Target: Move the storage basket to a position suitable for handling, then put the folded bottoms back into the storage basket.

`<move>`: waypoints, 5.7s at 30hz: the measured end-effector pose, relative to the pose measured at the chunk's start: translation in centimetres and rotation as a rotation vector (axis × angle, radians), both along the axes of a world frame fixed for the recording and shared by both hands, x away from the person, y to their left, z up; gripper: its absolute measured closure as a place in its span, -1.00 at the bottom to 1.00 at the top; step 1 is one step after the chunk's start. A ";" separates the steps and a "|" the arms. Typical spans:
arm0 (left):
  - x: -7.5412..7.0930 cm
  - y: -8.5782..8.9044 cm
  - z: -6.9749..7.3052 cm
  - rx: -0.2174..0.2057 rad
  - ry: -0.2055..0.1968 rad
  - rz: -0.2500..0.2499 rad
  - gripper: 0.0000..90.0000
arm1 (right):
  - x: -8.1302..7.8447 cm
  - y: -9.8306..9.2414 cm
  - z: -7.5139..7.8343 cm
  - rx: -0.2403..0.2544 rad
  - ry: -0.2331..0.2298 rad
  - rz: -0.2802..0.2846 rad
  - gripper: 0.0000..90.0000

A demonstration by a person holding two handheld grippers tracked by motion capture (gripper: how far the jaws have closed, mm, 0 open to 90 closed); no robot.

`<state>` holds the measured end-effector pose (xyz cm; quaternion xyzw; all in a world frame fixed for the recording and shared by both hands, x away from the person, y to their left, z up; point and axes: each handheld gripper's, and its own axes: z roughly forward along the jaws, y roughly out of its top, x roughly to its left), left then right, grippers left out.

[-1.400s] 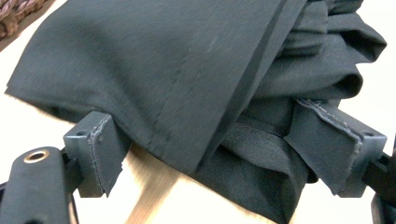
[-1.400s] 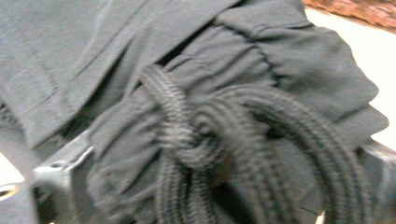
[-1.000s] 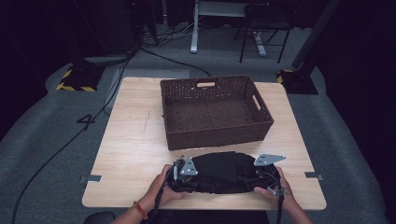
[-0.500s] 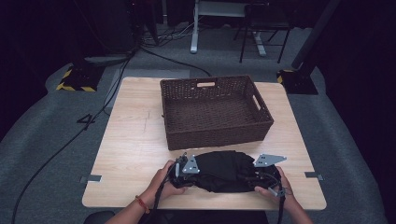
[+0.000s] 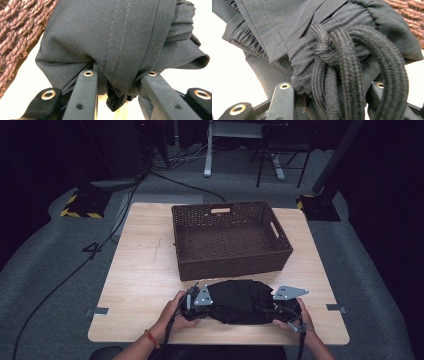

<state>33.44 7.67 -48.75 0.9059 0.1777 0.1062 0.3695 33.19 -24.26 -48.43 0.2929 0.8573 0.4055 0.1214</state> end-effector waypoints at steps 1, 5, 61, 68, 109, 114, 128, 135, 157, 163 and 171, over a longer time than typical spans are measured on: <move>0.0 0.0 0.1 0.000 -0.002 0.001 0.68 | 0.0 0.0 0.1 0.002 -0.004 -0.001 0.27; 0.1 0.0 0.5 -0.006 -0.026 0.006 0.69 | 0.0 -0.1 0.2 0.016 -0.020 -0.008 0.27; 2.4 -0.8 14.6 -0.151 -0.334 0.037 0.69 | 2.0 -1.2 14.0 0.057 -0.282 -0.071 0.26; 3.5 0.0 15.3 -0.163 -0.341 0.072 0.69 | 3.6 -0.2 15.7 0.036 -0.298 -0.058 0.26; 12.3 1.4 13.8 -0.079 -0.276 0.251 0.68 | 15.0 4.3 13.7 -0.037 -0.215 -0.084 0.25; 13.3 0.9 13.1 -0.038 -0.252 0.263 0.68 | 16.0 4.7 12.9 -0.072 -0.205 -0.102 0.25; 15.4 -0.3 11.6 0.121 -0.193 0.275 0.65 | 18.0 5.3 10.6 -0.149 -0.122 -0.141 0.25; 15.7 -0.5 11.0 0.150 -0.163 0.279 0.65 | 18.4 5.6 9.8 -0.183 -0.089 -0.144 0.25; 15.4 1.8 10.8 0.072 -0.143 0.389 -0.41 | 18.8 5.1 9.4 -0.232 -0.007 -0.252 -0.30; 14.9 2.3 11.8 0.003 -0.136 0.374 -0.48 | 18.3 4.6 10.1 -0.187 -0.035 -0.240 -0.37; 12.9 2.9 13.4 -0.056 -0.157 0.331 -0.58 | 16.6 4.0 11.8 -0.151 -0.105 -0.215 -0.42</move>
